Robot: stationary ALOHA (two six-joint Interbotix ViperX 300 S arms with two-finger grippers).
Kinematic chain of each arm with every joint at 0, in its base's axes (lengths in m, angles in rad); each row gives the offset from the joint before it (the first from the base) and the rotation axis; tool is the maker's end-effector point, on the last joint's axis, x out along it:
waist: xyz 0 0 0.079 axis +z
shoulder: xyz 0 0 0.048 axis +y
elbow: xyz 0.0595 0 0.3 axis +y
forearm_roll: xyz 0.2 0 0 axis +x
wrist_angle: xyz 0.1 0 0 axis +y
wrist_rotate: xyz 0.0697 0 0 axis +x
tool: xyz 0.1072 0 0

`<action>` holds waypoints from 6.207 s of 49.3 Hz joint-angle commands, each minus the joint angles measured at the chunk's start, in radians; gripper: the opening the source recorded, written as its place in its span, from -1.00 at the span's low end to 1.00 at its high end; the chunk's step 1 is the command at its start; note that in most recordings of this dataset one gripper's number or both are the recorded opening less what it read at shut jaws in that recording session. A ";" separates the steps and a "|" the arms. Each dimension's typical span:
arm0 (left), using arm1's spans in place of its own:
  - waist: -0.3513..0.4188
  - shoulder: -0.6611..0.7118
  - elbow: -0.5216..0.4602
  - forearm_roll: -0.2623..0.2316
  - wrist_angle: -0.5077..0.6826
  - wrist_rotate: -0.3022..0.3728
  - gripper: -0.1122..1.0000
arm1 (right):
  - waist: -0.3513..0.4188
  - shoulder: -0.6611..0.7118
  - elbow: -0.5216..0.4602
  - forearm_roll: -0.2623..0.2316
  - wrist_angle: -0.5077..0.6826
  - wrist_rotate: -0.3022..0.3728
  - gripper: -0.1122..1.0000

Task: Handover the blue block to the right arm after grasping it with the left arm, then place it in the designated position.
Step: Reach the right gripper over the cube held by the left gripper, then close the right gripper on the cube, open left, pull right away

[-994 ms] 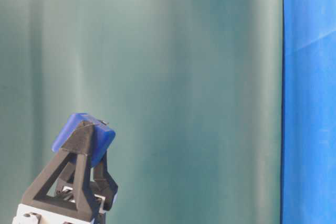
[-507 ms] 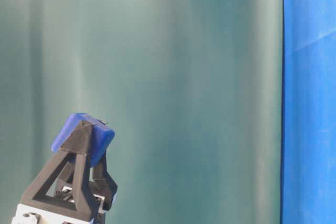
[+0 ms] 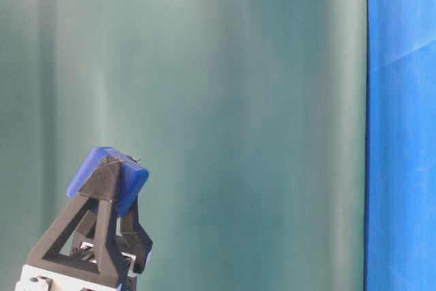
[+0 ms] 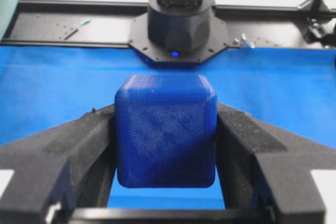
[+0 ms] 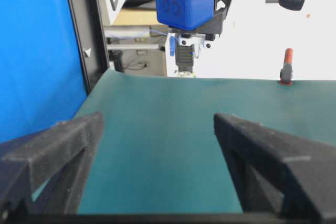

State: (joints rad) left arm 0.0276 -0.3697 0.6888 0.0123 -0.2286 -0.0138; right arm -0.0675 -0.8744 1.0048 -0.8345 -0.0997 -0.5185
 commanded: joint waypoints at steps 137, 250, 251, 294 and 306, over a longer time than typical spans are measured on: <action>-0.020 -0.052 -0.008 0.000 -0.003 -0.005 0.02 | 0.003 0.701 -0.594 0.000 -0.060 0.009 0.22; -0.006 -0.198 0.101 -0.005 0.038 -0.003 0.88 | 0.035 0.451 -0.383 0.066 0.064 0.141 0.22; -0.006 -0.198 0.101 -0.005 0.038 -0.003 0.88 | 0.035 0.451 -0.385 0.080 0.064 0.155 0.22; -0.006 -0.201 0.103 -0.005 0.038 0.003 0.88 | 0.041 0.443 -0.391 0.264 0.118 1.017 0.22; -0.006 -0.202 0.103 -0.005 0.040 0.006 0.88 | 0.044 0.442 -0.397 0.264 0.120 1.034 0.22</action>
State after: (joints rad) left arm 0.0215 -0.5461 0.8053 0.0092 -0.1825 -0.0092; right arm -0.0245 -0.4172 0.6381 -0.5737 0.0215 0.5123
